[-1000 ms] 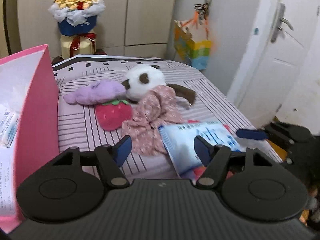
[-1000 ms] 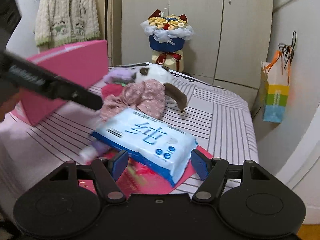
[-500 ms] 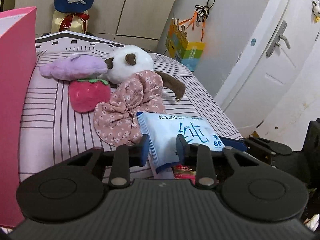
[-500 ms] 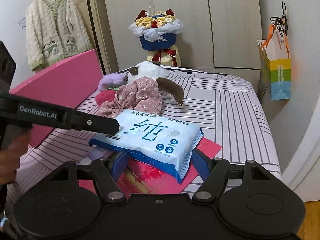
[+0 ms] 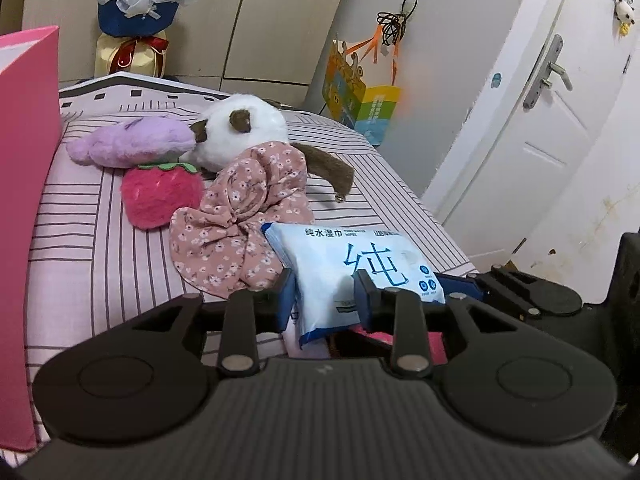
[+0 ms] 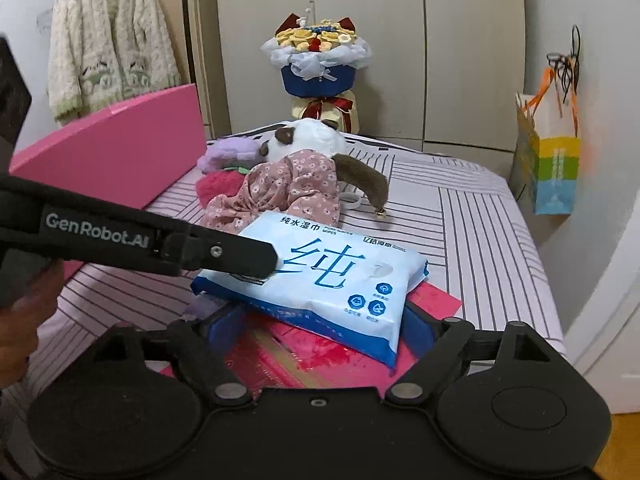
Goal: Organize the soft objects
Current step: 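Grasp the blue-and-white wet-wipes pack with the left tool, then carry the wet-wipes pack into the pink box and open the left tool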
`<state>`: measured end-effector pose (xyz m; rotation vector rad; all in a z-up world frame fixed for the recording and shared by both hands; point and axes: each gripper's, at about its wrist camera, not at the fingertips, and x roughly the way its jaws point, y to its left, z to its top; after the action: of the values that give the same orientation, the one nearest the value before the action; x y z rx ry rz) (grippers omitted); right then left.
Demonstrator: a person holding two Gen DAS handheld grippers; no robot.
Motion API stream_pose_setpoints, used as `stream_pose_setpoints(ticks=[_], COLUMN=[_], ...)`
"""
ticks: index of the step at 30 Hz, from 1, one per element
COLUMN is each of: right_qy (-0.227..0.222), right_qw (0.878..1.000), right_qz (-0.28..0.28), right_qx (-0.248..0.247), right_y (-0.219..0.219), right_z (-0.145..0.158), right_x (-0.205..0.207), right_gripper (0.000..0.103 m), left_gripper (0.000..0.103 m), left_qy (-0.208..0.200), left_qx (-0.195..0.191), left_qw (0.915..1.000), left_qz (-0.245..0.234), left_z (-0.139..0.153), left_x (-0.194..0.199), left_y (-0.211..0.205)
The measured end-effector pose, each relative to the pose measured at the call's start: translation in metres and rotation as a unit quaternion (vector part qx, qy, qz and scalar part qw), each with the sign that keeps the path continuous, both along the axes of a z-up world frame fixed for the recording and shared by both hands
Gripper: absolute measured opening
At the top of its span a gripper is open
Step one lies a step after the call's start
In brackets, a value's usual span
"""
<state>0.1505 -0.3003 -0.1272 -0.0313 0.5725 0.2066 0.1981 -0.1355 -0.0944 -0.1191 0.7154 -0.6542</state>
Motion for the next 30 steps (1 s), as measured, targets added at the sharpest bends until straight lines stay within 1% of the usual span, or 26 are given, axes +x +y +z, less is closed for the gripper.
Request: stream_pose_setpoints(ticks=[3, 8, 11, 13, 15, 19, 21, 25, 30], right_qy=[-0.002, -0.014, -0.019, -0.018, -0.018, -0.025, -0.026, -0.019, -0.029], right_qw=[1.0, 1.0, 1.0, 1.0, 1.0, 1.0, 0.999, 0.999, 0.995], right_qz=[-0.005, -0.009, -0.008, -0.01, -0.01, -0.003, 0.004, 0.004, 0.023], right_qx=[0.001, 0.003, -0.005, -0.008, -0.01, -0.016, -0.027, -0.047, -0.089], right_y=[0.004, 0.01, 0.019, 0.025, 0.032, 0.046, 0.054, 0.072, 0.098], right_z=[0.004, 0.018, 0.025, 0.029, 0.031, 0.035, 0.036, 0.038, 0.05], right_x=[-0.004, -0.017, -0.027, -0.035, -0.044, -0.062, -0.07, -0.085, -0.099], right_gripper=[0.088, 0.088, 0.089, 0.09, 0.09, 0.09, 0.09, 0.09, 0.09], left_gripper=[0.031, 0.034, 0.035, 0.036, 0.039, 0.039, 0.039, 0.039, 0.039], left_qy=[-0.011, -0.017, -0.018, -0.022, -0.024, -0.035, -0.033, -0.016, -0.016], left_qx=[0.004, -0.009, -0.007, -0.012, -0.018, -0.013, -0.011, -0.004, 0.024], left_qw=[0.9999, 0.9998, 0.9998, 0.9996, 0.9994, 0.9992, 0.9993, 0.9998, 0.9996], left_qz=[0.0, -0.006, -0.009, -0.011, -0.014, -0.012, -0.011, -0.013, 0.0], left_z=[0.005, 0.018, 0.026, 0.03, 0.033, 0.038, 0.038, 0.041, 0.055], left_x=[-0.006, -0.017, -0.026, -0.036, -0.046, -0.066, -0.073, -0.085, -0.101], left_y=[0.001, 0.012, 0.016, 0.022, 0.029, 0.042, 0.049, 0.062, 0.076])
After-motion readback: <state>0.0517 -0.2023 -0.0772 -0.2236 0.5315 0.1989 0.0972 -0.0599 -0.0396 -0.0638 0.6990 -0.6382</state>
